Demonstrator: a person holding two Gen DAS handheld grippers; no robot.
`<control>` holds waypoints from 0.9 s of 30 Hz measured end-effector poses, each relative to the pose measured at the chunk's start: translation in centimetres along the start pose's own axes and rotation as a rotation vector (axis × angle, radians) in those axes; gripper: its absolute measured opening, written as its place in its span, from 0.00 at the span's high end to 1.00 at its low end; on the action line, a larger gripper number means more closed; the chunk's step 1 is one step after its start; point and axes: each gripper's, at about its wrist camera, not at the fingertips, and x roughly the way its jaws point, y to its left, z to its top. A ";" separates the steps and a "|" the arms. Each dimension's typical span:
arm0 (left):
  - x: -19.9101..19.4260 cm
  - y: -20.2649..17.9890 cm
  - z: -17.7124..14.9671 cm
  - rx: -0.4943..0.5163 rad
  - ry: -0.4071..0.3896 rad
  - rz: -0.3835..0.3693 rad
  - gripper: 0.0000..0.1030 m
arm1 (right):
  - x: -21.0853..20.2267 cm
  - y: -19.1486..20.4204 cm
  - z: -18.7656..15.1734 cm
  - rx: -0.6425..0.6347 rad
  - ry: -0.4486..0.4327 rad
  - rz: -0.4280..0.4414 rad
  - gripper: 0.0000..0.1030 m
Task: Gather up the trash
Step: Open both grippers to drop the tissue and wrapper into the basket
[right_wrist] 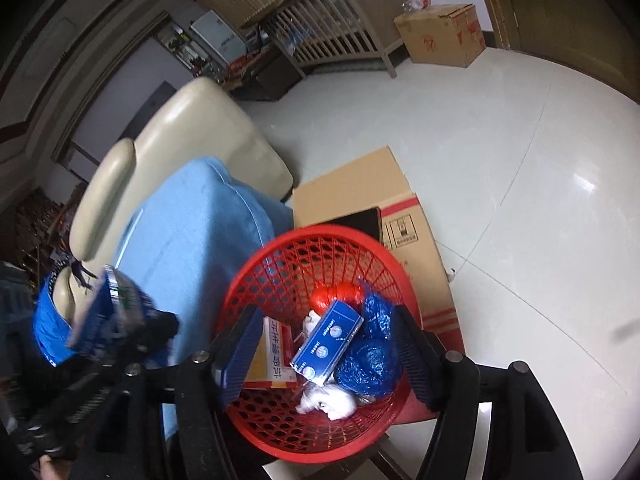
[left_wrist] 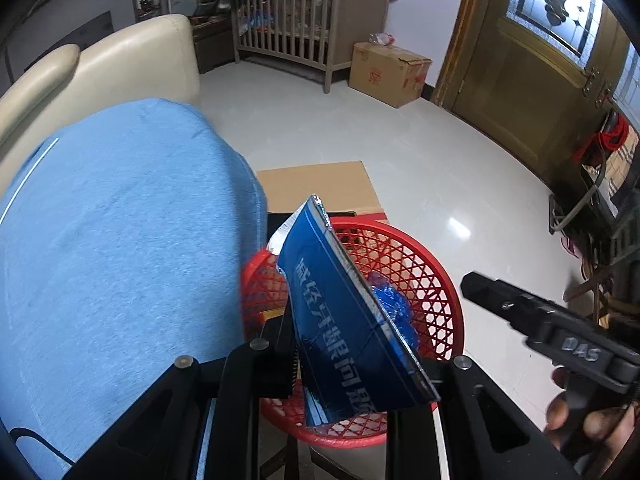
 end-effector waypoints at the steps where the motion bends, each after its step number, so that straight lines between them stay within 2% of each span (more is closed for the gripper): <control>1: 0.3 -0.2 0.1 0.007 0.005 -0.002 0.79 | -0.3 -0.1 0.1 0.005 -0.006 0.005 0.32; 12: 2.1 -1.5 0.5 0.033 0.028 0.003 0.78 | -2.7 -1.2 1.0 0.057 -0.068 0.040 0.32; 14: 2.6 -1.6 0.7 0.025 0.042 0.011 0.60 | -3.0 -1.3 1.1 0.059 -0.075 0.042 0.32; 15: 2.7 -1.5 0.8 0.019 0.048 0.015 0.34 | -3.1 -1.3 1.2 0.062 -0.081 0.044 0.31; 16: 2.7 -1.3 0.9 0.016 0.044 0.025 0.20 | -3.3 -1.3 1.3 0.064 -0.085 0.048 0.31; 22: 1.6 -0.7 0.7 0.021 0.024 0.032 0.20 | -4.3 -0.9 1.8 0.061 -0.123 0.055 0.30; 27: -0.9 1.2 0.3 0.006 -0.024 0.060 0.20 | -4.8 0.7 1.7 0.026 -0.136 0.054 0.29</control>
